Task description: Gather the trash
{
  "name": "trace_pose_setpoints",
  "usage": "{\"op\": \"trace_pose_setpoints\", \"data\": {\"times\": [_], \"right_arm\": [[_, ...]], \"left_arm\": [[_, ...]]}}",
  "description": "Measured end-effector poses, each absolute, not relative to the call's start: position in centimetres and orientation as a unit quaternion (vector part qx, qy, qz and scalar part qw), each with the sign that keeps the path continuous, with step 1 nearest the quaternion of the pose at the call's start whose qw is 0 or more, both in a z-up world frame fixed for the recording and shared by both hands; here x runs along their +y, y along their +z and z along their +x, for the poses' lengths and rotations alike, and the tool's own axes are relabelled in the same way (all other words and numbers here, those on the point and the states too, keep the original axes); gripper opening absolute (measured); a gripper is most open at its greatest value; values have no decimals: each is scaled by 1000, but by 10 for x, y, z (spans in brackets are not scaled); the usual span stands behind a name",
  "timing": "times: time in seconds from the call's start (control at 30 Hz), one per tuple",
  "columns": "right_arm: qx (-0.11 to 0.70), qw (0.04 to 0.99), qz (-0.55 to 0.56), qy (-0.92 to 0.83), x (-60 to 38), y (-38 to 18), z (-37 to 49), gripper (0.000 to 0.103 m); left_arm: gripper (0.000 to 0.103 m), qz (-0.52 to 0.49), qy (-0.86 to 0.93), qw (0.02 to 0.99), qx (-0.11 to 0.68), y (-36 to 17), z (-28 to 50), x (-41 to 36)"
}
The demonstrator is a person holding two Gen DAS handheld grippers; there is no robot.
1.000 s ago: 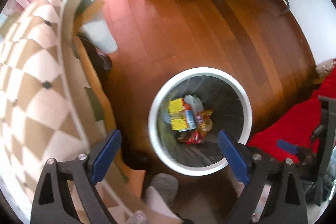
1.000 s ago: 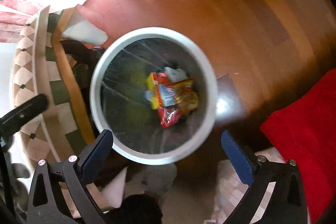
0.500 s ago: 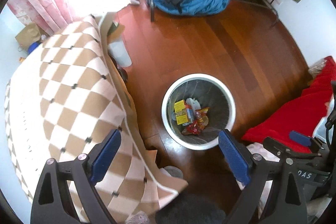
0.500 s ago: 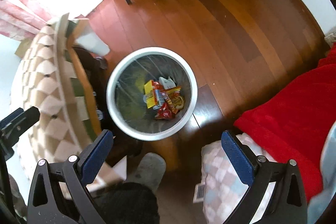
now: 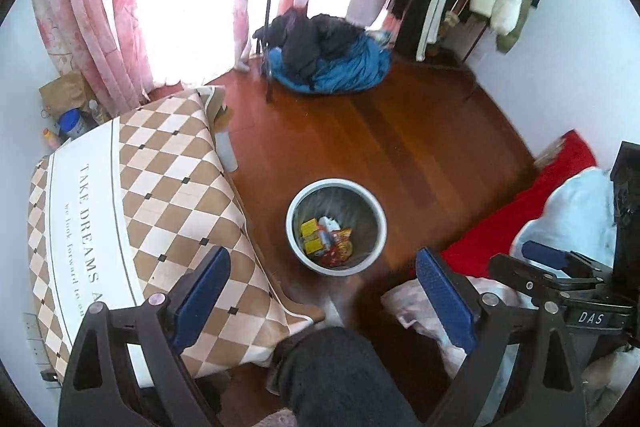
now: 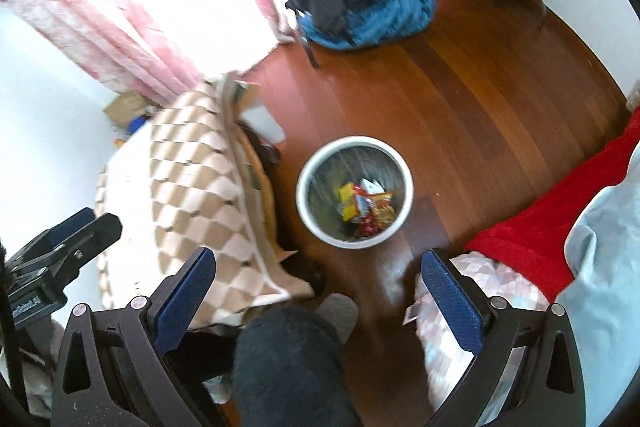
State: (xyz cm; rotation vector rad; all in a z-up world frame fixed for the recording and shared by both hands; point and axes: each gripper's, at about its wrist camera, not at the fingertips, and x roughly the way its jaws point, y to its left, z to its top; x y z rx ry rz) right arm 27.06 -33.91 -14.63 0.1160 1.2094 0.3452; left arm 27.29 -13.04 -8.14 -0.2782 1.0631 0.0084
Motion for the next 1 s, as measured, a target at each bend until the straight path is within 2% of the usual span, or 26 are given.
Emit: {"op": "trace_pose_setpoints", "data": {"times": [0.4, 1.0], "right_arm": [[524, 817, 70, 229, -329, -60, 203, 103], [528, 806, 42, 266, -310, -37, 170, 103]], "left_arm": [[95, -165, -24, 871, 462, -24, 210, -110], [95, -171, -49, 873, 454, -5, 175, -108]]}}
